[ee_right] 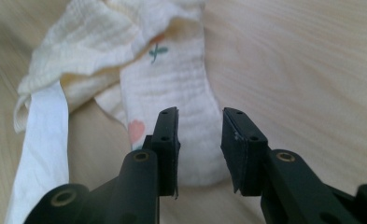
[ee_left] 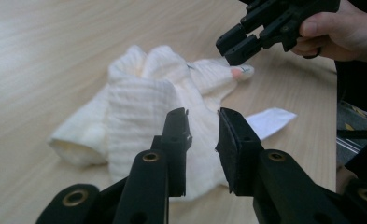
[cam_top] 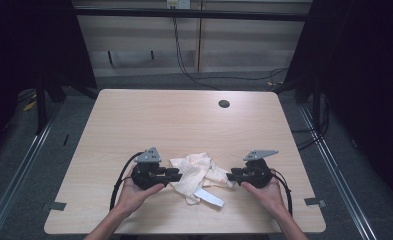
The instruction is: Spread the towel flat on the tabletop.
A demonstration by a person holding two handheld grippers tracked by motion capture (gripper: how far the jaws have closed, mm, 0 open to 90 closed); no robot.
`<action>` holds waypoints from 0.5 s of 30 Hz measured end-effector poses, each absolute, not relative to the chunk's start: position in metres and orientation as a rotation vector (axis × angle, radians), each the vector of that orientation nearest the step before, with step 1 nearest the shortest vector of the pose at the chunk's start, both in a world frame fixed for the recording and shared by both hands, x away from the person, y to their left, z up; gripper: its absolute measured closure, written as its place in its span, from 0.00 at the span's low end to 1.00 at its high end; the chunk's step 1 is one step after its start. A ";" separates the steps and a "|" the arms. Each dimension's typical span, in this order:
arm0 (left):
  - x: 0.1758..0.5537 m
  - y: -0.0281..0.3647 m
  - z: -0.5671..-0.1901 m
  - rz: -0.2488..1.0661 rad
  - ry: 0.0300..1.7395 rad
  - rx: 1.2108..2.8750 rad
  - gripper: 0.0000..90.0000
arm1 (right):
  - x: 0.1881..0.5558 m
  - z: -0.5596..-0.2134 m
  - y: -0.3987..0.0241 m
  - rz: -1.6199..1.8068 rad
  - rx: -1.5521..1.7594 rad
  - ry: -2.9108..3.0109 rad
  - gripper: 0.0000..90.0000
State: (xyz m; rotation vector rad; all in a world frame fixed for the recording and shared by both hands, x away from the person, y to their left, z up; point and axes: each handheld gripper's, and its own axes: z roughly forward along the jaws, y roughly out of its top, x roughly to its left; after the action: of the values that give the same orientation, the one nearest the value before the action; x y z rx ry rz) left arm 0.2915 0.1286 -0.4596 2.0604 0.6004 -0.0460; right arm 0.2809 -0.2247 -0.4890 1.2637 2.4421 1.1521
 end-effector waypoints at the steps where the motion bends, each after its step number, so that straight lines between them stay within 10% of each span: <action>1: 0.290 0.129 -0.461 -0.044 0.600 2.079 0.79 | 0.278 -0.491 -0.225 1.107 1.253 2.441 0.74; 12: 0.295 0.134 -0.471 -0.082 0.654 2.057 0.73 | 0.275 -0.499 -0.224 1.044 1.174 2.458 0.66; 15: 0.294 0.129 -0.471 -0.073 0.644 2.067 0.70 | 0.273 -0.500 -0.219 1.045 1.098 2.477 0.80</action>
State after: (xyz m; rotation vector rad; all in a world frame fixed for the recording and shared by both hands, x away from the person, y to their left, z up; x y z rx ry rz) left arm 0.2944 0.1292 -0.4712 2.0668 0.6438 -0.0732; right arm 0.2728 -0.2189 -0.4996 1.0985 2.4771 1.0446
